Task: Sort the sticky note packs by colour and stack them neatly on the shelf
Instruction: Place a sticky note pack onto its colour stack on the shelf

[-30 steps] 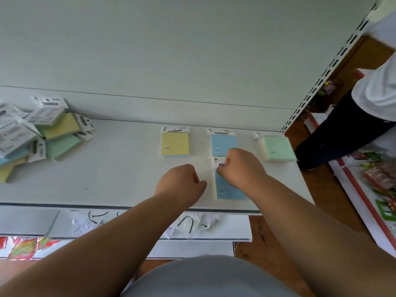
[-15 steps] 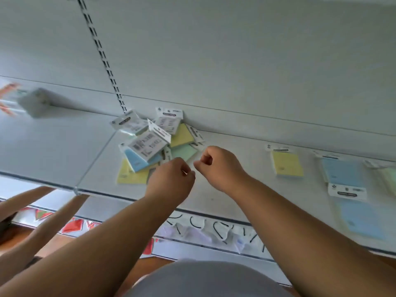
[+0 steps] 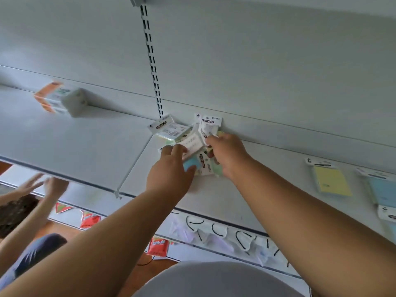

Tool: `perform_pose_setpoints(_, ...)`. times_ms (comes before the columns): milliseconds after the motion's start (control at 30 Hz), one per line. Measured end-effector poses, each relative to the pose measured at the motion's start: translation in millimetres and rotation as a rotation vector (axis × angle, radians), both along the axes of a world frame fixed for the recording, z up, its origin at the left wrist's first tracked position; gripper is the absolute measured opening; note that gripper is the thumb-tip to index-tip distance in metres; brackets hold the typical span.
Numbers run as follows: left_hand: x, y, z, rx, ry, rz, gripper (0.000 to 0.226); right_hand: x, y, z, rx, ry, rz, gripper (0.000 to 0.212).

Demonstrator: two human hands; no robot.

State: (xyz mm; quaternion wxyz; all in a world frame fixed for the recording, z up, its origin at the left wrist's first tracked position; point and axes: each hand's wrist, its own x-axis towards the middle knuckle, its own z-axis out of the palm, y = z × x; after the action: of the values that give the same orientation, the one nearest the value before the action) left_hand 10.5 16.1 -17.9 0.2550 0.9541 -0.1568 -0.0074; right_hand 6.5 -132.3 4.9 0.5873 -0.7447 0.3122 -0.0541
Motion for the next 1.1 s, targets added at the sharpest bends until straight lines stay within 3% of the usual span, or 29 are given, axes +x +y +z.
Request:
perform_pose_setpoints(67, -1.7, -4.4, 4.7, -0.055, -0.073, 0.001, 0.024, -11.4, -1.1, 15.1, 0.42, -0.072, -0.041, 0.011)
perform_pose_setpoints(133, -6.2, -13.9, 8.1, -0.175, -0.055, 0.03, 0.016, -23.1, -11.5, 23.9, 0.511, -0.162, -0.039, 0.018)
perform_pose_setpoints(267, -19.9, -46.3, 7.5, -0.587, 0.36, 0.115, 0.014, -53.6, -42.6, 20.2, -0.103, -0.13, -0.158, 0.026)
perform_pose_setpoints(333, -32.3, -65.4, 7.6, -0.688, 0.494, 0.091, 0.015, -74.8, -62.4, 15.3, -0.187, -0.065, -0.21, 0.027)
perform_pose_setpoints(567, -91.2, -147.6, 4.0, -0.552, 0.633, -0.199, 0.014, -166.6, -145.5, 5.2, -0.179, -0.094, -0.322, 0.011)
perform_pose_setpoints(800, -176.7, -266.6, 6.4, -0.264, 0.371, -0.432, 0.011, -269.2, -255.8, -2.7, -0.297, -0.016, -0.462, 0.011)
perform_pose_setpoints(1100, -269.2, -437.4, 16.9, -0.26, 0.335, -0.438, 0.025, -364.2, -418.4, 19.8, -0.436, 0.11, -0.477, 0.015)
